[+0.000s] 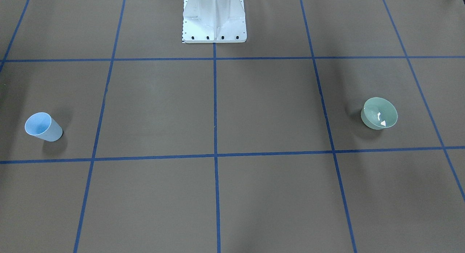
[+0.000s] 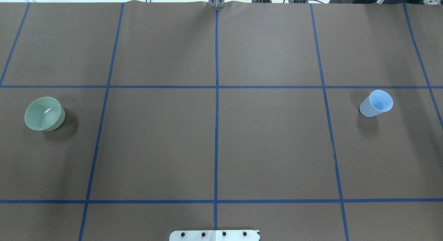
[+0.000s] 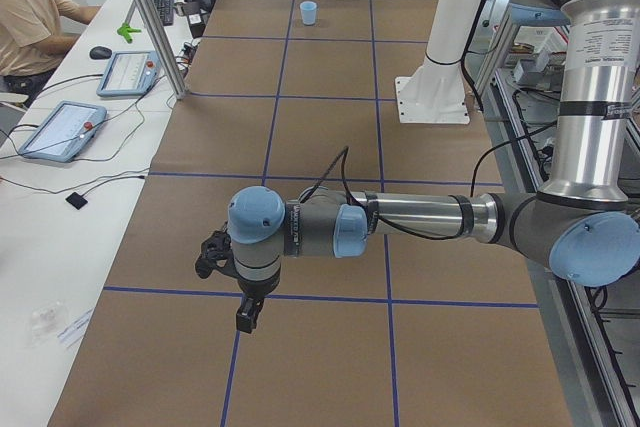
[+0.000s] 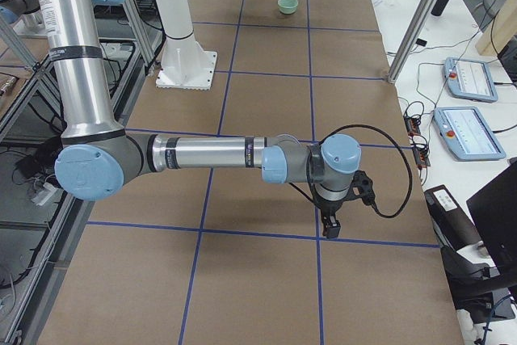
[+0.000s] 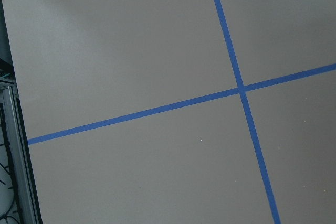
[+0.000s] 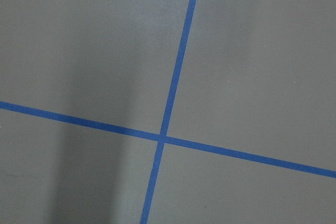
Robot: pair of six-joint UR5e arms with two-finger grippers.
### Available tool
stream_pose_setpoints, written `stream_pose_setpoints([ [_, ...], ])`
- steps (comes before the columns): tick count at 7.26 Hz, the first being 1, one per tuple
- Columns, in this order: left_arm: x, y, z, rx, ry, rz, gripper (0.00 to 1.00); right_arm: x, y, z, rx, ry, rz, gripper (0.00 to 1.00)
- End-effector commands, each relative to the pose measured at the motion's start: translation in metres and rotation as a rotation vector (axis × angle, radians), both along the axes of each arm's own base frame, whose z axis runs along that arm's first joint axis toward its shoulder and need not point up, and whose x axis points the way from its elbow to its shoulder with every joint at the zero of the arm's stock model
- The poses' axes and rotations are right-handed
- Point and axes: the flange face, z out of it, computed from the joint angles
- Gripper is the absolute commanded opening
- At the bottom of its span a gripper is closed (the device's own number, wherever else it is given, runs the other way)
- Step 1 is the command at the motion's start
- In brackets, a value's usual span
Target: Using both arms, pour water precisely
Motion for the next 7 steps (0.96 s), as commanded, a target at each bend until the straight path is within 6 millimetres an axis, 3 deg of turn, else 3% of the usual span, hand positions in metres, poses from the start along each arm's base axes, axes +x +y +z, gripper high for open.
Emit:
stream_pose_setpoints([
  [1, 0.0004, 0.0021, 0.0024, -0.004, 0.001, 0.001, 1.0, 0.0, 0.0004, 0.0005, -0.001, 0.0, 0.0, 1.0],
  [7, 0.0003, 0.0022, 0.0033, -0.006, -0.001, 0.0, 1.0, 0.0, 0.0006, -0.0055, 0.005, -0.001, 0.007, 1.0],
])
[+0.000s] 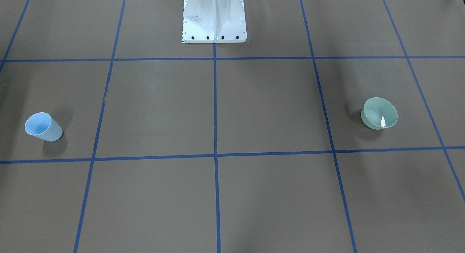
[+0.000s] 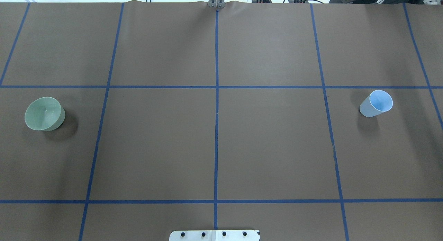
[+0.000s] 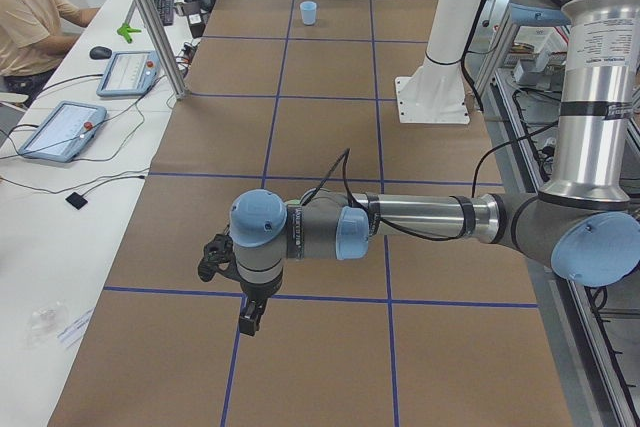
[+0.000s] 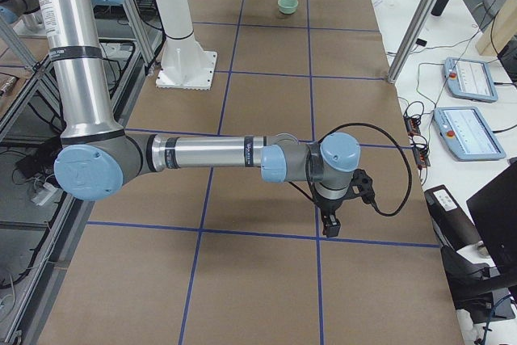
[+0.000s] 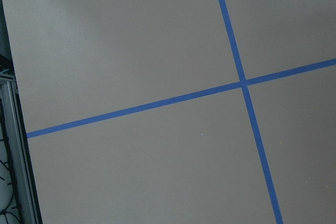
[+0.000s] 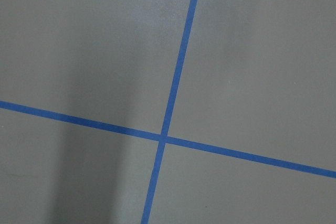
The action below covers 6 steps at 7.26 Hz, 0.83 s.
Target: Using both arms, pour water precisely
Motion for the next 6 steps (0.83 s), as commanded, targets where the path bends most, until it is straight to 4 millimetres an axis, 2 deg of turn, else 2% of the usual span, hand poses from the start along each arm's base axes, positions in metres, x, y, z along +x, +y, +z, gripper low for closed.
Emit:
stream_pose_setpoints([
  [1, -0.0006, 0.0001, -0.0007, 0.002, 0.001, -0.001, 1.0, 0.0, 0.0, -0.0026, 0.001, 0.0, 0.005, 1.0],
  [6, 0.0008, 0.0042, 0.0025, -0.006, 0.002, 0.0, 1.0, -0.0001, 0.0014, -0.0018, 0.0, -0.002, 0.004, 1.0],
])
